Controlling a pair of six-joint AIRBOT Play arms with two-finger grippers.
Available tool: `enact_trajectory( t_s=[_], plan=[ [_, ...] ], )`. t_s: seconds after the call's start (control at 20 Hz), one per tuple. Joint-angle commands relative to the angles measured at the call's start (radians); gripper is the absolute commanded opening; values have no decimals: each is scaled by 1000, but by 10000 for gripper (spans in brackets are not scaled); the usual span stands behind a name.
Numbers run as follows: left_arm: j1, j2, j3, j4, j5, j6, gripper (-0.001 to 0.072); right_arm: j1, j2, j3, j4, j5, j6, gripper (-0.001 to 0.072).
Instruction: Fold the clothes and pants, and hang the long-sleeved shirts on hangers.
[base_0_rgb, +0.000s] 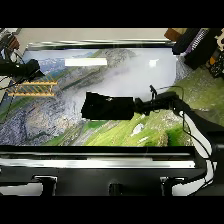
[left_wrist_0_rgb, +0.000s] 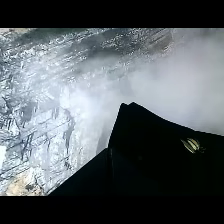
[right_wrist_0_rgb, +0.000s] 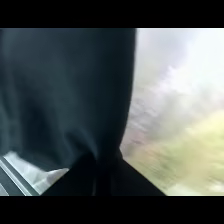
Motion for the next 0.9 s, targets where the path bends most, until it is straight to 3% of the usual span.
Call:
enact_trajectory(
  t_s=[0.0, 0.35, 0.85],
  plan=[
    [0, 0, 0, -3, 0, 0, 14, -31, 45, 124, -5, 10, 74, 31],
    [0, 0, 0, -3, -3, 0, 14, -152, 56, 441, -77, -26, 201, 31],
    [0, 0, 0, -3, -3, 0, 14, -435, 56, 663, -242, 4, 328, 30]
  ],
)
